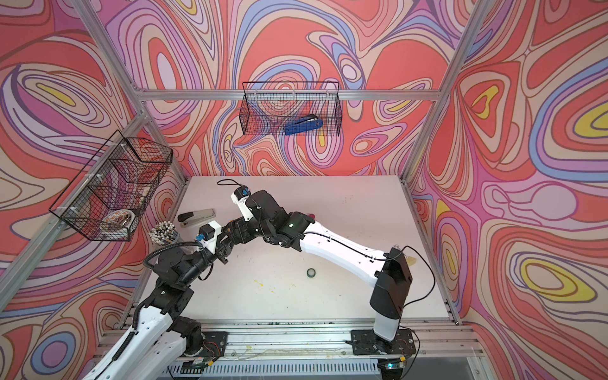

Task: Close the paint jar lid
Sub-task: Screw the lid onto the paint jar.

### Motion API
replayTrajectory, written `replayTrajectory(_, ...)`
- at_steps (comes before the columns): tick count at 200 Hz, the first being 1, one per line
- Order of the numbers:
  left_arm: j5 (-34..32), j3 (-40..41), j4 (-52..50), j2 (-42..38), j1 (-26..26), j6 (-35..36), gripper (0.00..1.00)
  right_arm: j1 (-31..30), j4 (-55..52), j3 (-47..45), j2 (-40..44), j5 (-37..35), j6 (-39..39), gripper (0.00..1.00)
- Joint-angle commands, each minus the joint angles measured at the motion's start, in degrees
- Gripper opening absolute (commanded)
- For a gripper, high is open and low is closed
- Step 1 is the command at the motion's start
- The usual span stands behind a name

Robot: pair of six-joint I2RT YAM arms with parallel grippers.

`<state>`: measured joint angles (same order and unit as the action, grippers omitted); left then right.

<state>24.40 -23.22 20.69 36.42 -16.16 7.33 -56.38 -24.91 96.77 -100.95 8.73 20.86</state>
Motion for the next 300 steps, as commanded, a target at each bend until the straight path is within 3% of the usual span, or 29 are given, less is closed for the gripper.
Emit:
replayTrajectory(1,3.4,-1.1,2.1,-1.4,-0.4,0.8,0.26,-0.4,-4.2,-3.3,2.5,2.3,-2.6,0.78)
replayTrajectory(72,5.2,-1.6,-4.0,-2.0,-0.4,2.2,0.26,3.4,-4.5,-5.3,9.4,4.5,-7.1,0.81)
replayTrajectory(122,6.4,-1.9,-5.1,-1.0,-0.4,2.6,0.26,4.7,-4.6,-5.1,11.6,10.4,-11.1,0.82)
replayTrajectory(166,7.6,-1.9,-4.7,-1.3,-0.4,2.6,0.26,6.1,-7.6,-2.6,9.2,16.0,-12.7,0.78)
replayTrajectory(237,7.7,-1.7,-3.6,-1.3,-0.4,2.4,0.26,6.1,-9.9,0.0,5.7,14.9,-13.2,0.67)
replayTrajectory(300,7.7,-1.6,-3.4,-1.1,-0.4,2.3,0.26,5.3,-9.8,1.4,4.2,14.8,-12.9,0.65)
